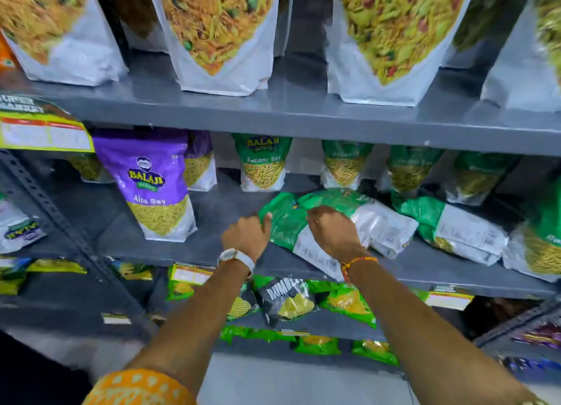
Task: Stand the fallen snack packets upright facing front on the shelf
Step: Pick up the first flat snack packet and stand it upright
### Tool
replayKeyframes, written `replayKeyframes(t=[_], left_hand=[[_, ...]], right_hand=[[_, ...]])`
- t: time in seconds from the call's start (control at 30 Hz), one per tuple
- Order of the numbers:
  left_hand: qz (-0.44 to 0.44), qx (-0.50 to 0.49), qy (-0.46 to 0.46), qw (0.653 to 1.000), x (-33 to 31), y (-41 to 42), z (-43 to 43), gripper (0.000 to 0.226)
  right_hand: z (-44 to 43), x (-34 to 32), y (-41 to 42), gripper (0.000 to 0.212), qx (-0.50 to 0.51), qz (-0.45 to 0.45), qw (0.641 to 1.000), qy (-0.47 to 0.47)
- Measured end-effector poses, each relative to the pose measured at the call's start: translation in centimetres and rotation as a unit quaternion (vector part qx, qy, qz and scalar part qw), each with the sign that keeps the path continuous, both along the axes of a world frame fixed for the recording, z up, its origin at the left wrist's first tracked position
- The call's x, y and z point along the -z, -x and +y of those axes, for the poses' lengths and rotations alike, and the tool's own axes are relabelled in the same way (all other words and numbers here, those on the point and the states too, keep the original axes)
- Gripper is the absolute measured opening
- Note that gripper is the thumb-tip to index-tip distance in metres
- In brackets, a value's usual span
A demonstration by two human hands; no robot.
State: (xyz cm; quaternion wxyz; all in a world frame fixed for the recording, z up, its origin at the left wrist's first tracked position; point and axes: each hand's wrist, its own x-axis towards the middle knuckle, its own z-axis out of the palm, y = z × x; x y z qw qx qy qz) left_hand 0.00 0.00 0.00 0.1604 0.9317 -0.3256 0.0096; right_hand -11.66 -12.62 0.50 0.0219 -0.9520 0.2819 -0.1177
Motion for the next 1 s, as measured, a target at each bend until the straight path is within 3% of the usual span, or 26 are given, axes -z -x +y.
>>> replayKeyframes(t=[0.1, 0.2, 0.3, 0.57, 0.87, 1.0], left_hand=[[0.2, -0.045, 0.018, 0.978, 2.1, -2.1, -2.5, 0.062], [0.379, -0.08, 0.039, 0.921, 4.2, -3.7, -4.6, 0.074], [0.493, -0.096, 0.083, 0.861, 7.1, -4.6, -6.4, 0.079], [0.598, -0.161, 0.176, 0.765, 6.6, -2.6, -7.0, 0.067], [0.581, -0.226, 0.234, 0.746, 7.0, -2.7, -7.3, 0.061], [0.556, -0.248, 0.287, 0.74, 7.9, -4.6, -6.2, 0.036]], right_hand=[[-1.5, 1.0, -1.2, 0.031, 0.015, -0.005, 0.999, -0.045], [-3.1, 1.3, -2.0, 0.031, 0.063, -0.006, 0.992, -0.107], [-5.1, 1.4, -2.0, 0.036, 0.101, 0.039, 0.983, -0.146], [-8.5, 2.8, -2.5, 0.036, 0.12, 0.088, 0.958, -0.244], [-8.3, 3.3, -4.3, 0.03, 0.14, 0.062, 0.96, -0.235], [-7.7, 3.5, -5.4, 0.028, 0.109, 0.037, 0.947, -0.3]])
